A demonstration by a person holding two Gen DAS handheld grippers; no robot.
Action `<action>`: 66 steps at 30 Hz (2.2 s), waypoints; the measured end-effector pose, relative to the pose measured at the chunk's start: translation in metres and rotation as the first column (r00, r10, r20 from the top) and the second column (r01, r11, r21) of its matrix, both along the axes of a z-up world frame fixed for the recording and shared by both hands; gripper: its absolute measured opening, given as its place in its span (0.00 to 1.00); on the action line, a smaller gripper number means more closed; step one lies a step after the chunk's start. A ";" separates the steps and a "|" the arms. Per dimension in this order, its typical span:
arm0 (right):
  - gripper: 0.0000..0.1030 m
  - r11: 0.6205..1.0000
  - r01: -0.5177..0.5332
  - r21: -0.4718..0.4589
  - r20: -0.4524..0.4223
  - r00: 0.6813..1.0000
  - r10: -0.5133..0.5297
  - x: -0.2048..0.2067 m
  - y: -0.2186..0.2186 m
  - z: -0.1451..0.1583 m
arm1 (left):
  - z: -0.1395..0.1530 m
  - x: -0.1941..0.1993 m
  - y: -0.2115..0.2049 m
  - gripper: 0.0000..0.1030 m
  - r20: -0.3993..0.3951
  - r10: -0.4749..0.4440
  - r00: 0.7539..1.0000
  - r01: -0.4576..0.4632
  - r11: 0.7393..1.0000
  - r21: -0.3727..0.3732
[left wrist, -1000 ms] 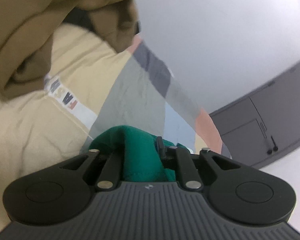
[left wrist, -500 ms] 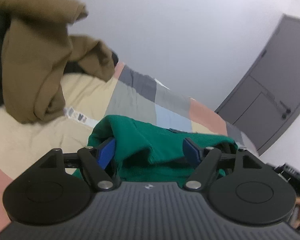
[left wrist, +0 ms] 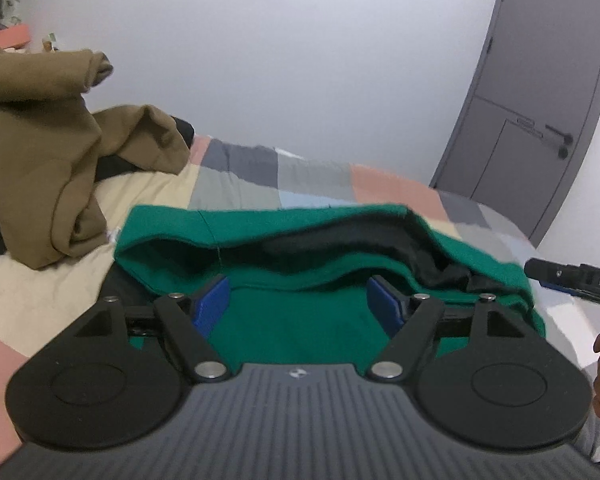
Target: Fold large clothes
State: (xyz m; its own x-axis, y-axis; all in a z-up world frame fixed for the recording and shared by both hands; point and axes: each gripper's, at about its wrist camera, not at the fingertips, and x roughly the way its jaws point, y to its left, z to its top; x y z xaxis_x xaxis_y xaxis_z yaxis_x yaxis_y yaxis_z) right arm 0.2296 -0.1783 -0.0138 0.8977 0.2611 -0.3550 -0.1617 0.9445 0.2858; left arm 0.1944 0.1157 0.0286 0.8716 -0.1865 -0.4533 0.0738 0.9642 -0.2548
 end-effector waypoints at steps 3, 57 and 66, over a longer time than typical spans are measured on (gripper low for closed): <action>0.75 0.999 -0.034 -0.032 0.008 0.999 0.034 -0.002 0.019 -0.003 | -0.012 0.009 -0.003 0.77 -0.028 -0.010 1.000 0.010 1.000 0.011; 0.54 0.983 -0.021 -0.184 -0.129 0.992 -0.003 0.156 0.107 -0.016 | -0.055 0.050 0.027 0.80 -0.147 0.046 0.988 -0.059 0.994 -0.089; 0.54 0.882 -0.350 -0.315 -0.165 0.936 0.312 0.124 0.206 -0.019 | -0.052 0.043 0.039 0.80 -0.167 0.093 0.982 -0.111 0.988 -0.107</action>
